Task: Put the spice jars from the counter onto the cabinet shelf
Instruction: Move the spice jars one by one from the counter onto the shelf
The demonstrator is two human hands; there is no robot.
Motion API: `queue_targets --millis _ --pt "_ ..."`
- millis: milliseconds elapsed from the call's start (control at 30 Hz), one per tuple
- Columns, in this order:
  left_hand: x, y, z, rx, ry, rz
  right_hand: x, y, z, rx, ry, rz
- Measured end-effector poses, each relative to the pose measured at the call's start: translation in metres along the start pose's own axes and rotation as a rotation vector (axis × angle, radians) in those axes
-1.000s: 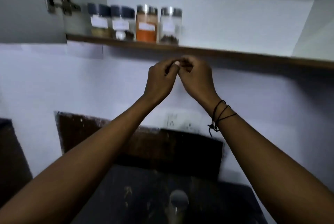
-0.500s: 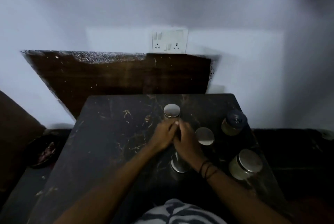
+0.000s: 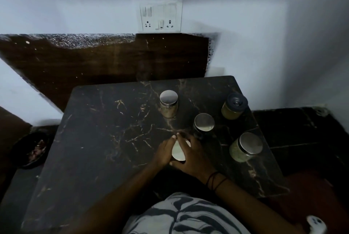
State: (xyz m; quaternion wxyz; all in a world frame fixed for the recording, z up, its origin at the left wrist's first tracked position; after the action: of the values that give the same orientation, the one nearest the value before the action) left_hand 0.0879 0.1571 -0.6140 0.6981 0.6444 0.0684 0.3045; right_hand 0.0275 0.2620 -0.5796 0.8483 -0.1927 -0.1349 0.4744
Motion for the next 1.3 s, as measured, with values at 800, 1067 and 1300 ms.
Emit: queue_targets --millis 800,1067,1300 --pt "0.006 0.045 0.033 0.610 0.073 0.124 -0.034 -0.003 0.048 -1.350 0.264 -0.365" --pt "0.017 0.062 0.030 0.610 0.034 0.095 -0.039 -0.009 0.023 -1.575 0.100 -0.499" --pt "0.014 0.071 0.040 0.615 0.086 0.066 -0.045 -0.021 0.030 -1.578 0.045 -0.327"
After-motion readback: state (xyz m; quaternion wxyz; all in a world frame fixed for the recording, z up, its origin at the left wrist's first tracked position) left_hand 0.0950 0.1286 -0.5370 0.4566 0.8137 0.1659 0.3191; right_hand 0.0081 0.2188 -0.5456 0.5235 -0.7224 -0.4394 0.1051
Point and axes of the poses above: each hand's wrist, its own x-axis away from the middle knuckle, its own z-axis out of the back of the hand, y = z × x, the point moved 7 cm from there along -x, towards the middle knuckle, and after that the axes turned 2 degrees about -y, right-handed, at the moved point
